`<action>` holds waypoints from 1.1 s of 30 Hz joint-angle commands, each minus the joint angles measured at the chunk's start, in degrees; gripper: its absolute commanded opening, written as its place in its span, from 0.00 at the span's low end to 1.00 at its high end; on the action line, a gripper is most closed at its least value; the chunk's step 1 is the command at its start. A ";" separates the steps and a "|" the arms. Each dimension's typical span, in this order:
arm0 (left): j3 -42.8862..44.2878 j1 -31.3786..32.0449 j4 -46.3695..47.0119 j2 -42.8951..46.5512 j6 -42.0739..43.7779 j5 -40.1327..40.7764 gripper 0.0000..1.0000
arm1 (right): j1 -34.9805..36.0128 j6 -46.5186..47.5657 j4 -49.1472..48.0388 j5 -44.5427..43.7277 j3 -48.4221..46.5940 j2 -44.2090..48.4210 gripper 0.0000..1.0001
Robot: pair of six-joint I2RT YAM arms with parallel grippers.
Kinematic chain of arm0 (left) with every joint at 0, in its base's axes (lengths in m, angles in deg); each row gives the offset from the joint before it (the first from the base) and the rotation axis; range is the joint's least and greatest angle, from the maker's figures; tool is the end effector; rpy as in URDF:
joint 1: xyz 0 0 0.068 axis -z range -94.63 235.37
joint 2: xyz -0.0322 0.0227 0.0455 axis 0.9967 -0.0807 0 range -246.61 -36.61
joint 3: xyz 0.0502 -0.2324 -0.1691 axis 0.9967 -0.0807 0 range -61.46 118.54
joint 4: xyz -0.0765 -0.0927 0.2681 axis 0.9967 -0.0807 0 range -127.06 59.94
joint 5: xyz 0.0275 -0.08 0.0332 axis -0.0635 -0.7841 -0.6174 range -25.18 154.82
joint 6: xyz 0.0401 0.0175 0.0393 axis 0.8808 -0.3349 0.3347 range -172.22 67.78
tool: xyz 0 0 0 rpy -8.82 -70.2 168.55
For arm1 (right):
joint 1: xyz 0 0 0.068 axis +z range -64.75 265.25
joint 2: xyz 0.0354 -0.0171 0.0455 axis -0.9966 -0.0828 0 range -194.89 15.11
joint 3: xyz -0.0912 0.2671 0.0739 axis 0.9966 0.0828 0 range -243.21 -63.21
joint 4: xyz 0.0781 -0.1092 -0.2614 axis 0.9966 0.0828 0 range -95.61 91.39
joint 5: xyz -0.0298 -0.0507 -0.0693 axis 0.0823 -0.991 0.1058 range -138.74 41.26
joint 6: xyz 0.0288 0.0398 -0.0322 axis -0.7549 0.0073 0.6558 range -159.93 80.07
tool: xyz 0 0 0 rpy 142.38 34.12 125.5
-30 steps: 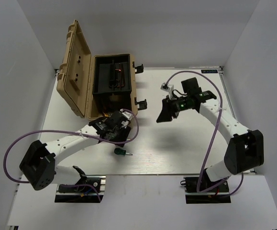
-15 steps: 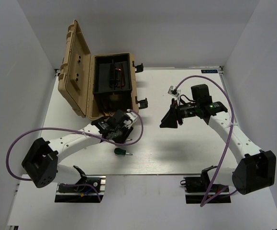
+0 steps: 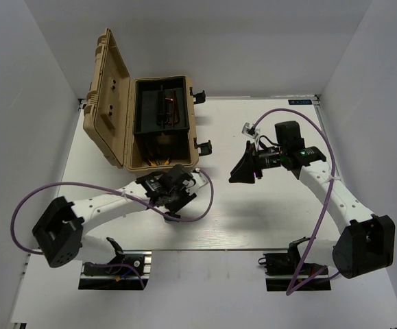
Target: Sort the tools into containers
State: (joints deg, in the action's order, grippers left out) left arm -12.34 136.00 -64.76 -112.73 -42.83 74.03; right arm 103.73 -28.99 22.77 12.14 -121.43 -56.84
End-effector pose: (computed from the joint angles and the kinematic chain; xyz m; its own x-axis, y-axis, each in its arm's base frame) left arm 0.1849 -0.2144 0.2132 -0.4343 0.7834 -0.4446 0.7966 0.5645 0.2164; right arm 0.2613 0.1265 0.3115 -0.4784 -0.2573 -0.8396 -0.8757 0.2111 0.4343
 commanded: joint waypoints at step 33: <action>0.89 4.12 5.61 -13.97 8.72 13.12 0.67 | -0.90 -0.74 -3.16 4.68 2.49 1.36 0.52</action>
State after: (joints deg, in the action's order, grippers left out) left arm -11.18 140.31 -60.80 -128.29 -34.70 87.93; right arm 103.25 -29.41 21.18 14.92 -118.89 -56.84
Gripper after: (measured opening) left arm 0.678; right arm 0.515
